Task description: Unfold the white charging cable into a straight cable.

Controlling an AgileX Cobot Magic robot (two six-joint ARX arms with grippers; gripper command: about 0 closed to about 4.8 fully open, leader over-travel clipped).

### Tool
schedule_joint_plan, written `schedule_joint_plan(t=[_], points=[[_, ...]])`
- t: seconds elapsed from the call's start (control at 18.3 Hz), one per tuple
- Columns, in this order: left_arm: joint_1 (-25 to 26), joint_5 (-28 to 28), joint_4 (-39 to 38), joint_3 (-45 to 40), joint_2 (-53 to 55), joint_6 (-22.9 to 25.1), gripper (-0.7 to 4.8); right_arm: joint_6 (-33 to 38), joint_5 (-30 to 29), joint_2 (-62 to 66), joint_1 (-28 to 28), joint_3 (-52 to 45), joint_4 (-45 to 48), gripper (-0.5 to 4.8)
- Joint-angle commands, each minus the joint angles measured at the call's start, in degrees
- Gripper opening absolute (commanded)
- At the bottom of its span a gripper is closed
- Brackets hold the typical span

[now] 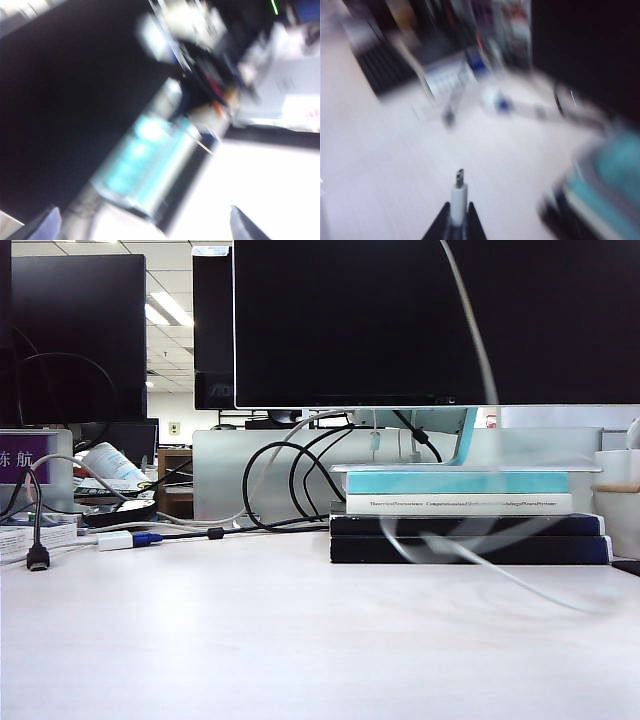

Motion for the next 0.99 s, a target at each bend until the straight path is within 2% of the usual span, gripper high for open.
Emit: schedule_joint_plan(t=[0.05,0.22,0.27,0.49,0.71,0.82,0.99], points=[[0.24,1.22,-4.00,-0.13,3.19,-0.79,4.79,8.07,-4.28,-0.37,0.09,2.19,9.44,-0.05],[5.38,8.98,0.33,-4.66,4.70,-0.28,4.79,11.76,-11.65,-0.63,0.11,9.14,6.12,-0.05],[8.39,12.15,3.32,-6.67,5.01,-0.31,4.79,12.15,-12.02,-1.60,0.11,11.63,3.26,-0.05],[14.12,23.23,11.61,-10.43,5.51,-1.07,4.79,13.99,-13.14,-5.75,0.11,12.87,2.49,-0.05],[14.88,36.09,18.05,-11.26,10.32,-3.65,4.79,19.26,-13.33,-8.72,0.11,13.16,6.56,-0.05],[14.86,43.74,23.12,-11.26,13.31,-8.63,4.79,19.71,-14.73,-8.83,0.11,13.20,6.36,-0.05],[14.86,46.36,25.29,-11.23,14.19,-9.68,4.79,20.68,-14.86,-8.81,0.11,13.18,5.75,-0.05]])
